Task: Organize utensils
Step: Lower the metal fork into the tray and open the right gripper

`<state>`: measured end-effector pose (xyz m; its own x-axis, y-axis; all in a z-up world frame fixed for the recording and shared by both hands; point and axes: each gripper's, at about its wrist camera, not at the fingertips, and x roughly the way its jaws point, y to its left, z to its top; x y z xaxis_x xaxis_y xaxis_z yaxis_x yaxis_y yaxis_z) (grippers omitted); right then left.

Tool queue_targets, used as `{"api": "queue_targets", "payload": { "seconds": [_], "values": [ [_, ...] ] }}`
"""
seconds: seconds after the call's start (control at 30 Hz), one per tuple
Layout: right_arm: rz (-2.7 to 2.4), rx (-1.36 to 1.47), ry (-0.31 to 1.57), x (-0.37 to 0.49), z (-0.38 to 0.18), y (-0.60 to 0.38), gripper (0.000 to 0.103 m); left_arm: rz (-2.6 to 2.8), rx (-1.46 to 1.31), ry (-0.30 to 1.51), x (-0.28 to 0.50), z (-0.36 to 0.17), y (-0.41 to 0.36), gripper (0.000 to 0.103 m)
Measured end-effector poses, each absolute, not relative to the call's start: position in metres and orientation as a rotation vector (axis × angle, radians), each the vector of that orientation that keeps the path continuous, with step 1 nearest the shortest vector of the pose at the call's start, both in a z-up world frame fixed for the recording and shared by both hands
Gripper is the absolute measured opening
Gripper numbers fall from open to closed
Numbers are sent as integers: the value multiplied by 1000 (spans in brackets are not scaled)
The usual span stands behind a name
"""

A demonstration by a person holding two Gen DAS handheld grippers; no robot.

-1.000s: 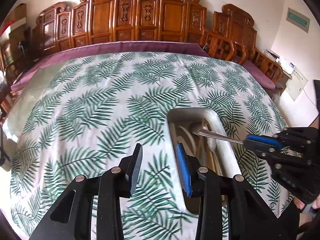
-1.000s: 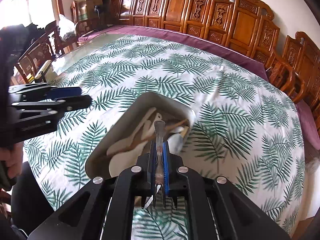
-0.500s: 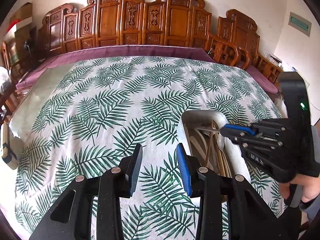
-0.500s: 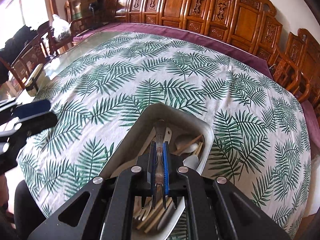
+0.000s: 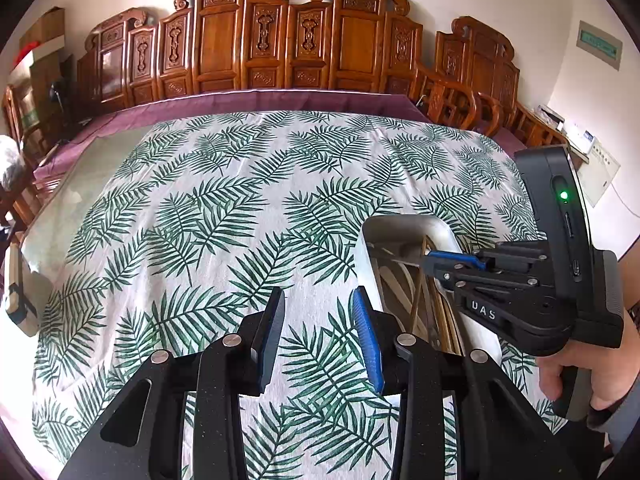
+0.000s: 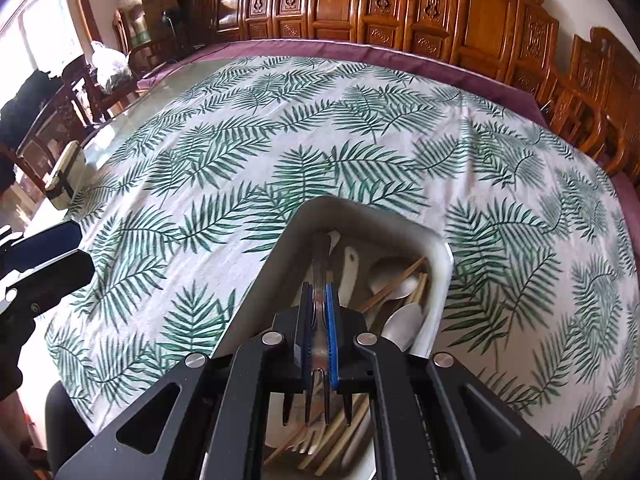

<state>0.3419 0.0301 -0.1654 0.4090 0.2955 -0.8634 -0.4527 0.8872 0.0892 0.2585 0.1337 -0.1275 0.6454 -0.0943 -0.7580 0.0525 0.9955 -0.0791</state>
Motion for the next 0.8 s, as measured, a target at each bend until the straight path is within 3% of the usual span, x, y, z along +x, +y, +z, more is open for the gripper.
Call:
{"api": "queue_targets", "payload": {
  "seconds": [0.7, 0.77, 0.8],
  "values": [
    [479, -82, 990, 314, -136, -10, 9, -92, -29, 850, 247, -116, 114, 34],
    [470, -70, 980, 308, -130, -23, 9, -94, -21, 846, 243, -112, 108, 36],
    [464, -68, 970, 303, -127, -30, 9, -94, -18, 843, 242, -111, 106, 47]
  ]
}}
